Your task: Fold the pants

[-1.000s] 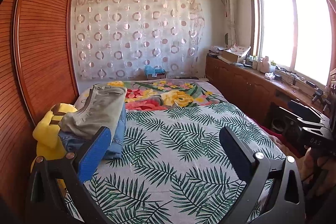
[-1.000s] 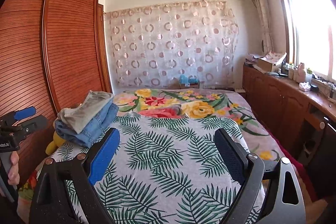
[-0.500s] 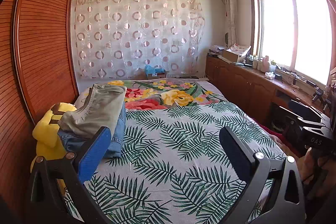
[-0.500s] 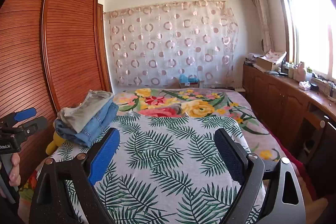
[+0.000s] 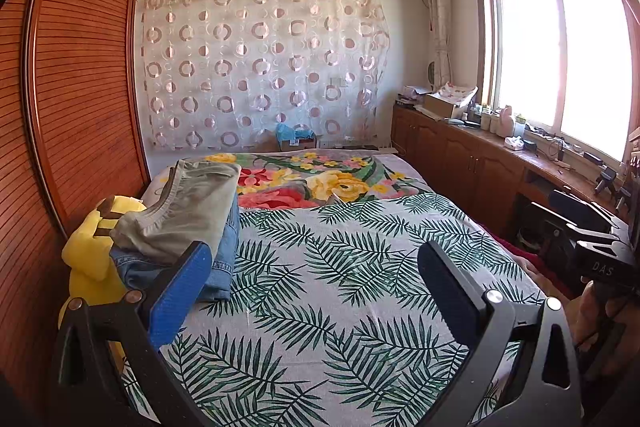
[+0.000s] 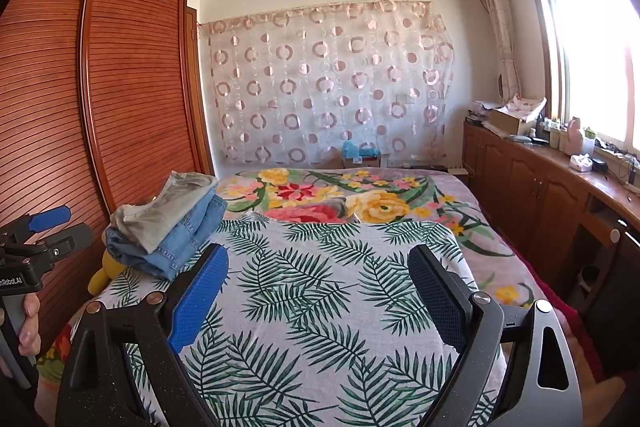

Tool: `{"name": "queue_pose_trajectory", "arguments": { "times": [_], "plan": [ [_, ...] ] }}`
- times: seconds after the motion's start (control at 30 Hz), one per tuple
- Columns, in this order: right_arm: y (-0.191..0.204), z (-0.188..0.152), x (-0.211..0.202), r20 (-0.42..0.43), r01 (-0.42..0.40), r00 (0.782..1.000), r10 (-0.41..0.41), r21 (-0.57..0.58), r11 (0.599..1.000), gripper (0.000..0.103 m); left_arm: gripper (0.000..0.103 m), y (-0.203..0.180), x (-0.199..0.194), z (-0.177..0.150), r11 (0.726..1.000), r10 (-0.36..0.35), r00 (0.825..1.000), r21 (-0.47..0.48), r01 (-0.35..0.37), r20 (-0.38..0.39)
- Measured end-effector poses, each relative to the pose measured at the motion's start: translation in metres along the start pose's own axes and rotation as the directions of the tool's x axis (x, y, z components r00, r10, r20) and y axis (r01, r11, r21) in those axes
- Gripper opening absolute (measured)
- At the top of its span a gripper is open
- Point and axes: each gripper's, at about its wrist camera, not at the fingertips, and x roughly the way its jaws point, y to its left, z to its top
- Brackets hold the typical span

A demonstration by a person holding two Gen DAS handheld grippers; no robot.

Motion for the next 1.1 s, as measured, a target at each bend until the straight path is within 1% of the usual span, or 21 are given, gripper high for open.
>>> {"name": "queue_pose_trajectory", "arguments": {
  "times": [1.1],
  "plan": [
    [-0.0009, -0.0032, 0.0022, 0.000, -0.006, 1.000, 0.006, -0.001, 1.000, 0.092, 0.103, -0.0001, -0.0016, -0.0045, 1.000, 0.000, 1.000, 0.001, 0.000, 0.010]
  ]
}}
